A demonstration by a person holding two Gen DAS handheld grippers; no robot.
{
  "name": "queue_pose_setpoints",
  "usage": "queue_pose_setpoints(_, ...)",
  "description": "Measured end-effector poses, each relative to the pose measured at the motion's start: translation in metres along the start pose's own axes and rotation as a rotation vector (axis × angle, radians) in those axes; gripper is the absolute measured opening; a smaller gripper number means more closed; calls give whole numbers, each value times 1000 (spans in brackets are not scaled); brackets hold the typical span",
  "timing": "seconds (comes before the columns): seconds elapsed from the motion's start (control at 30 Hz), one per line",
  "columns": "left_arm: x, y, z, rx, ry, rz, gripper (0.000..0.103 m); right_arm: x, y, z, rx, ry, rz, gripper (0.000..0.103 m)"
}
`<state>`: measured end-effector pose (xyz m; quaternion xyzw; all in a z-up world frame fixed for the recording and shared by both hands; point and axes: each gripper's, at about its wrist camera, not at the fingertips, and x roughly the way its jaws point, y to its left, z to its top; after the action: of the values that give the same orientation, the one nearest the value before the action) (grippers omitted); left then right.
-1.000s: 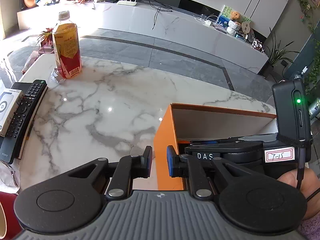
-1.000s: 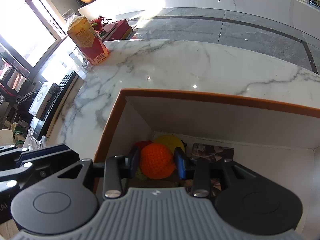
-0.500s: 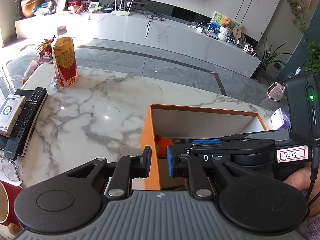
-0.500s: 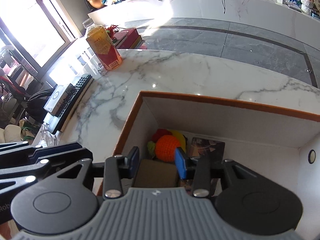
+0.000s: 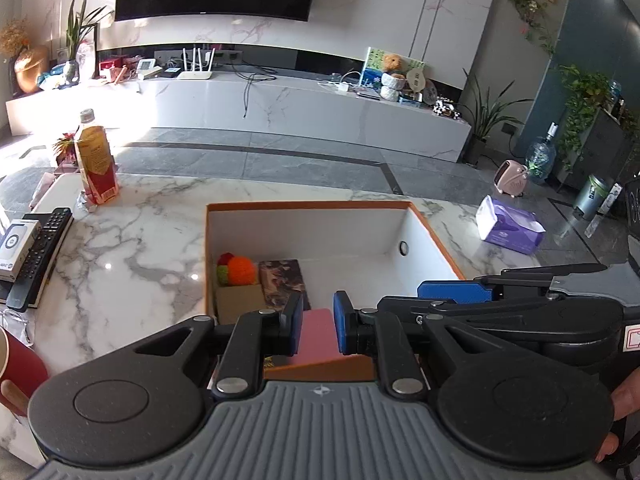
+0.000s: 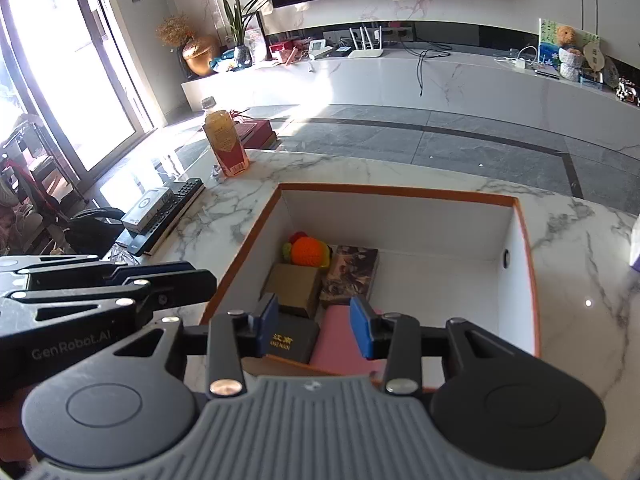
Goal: Organize objects
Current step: 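Lower the tape measure and orange ball into the orange box, open both tools, then grasp the crocheted bunny with left tool while right grasps the bear plush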
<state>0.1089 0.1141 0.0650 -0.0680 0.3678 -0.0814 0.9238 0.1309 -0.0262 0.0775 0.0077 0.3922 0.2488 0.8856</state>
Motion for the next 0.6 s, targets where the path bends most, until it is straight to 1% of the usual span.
queue_pose_setpoints(0.07,-4,-15,-13,9,8,-37,19,-19,-9,-17,2,-9,-16,52)
queue_pose_setpoints(0.1,-5,-21,-19,10,13,-49,19,-26,-13,-26,3,-14,-33,53)
queue_pose_setpoints(0.23,-3,-43,-49,4,52,-88,19,-49,-28,-66,-1,-13,-105,53)
queue_pose_setpoints(0.37,-1,-56,-76,10,90,-118,19,-62,-44,-100,45,0,-119,53)
queue_pose_setpoints(0.5,0,-61,-97,-10,128,-127,19,-73,-53,-129,48,1,-165,53)
queue_pose_setpoints(0.6,2,-65,-108,-3,150,-125,19,-79,-60,-146,51,5,-194,53)
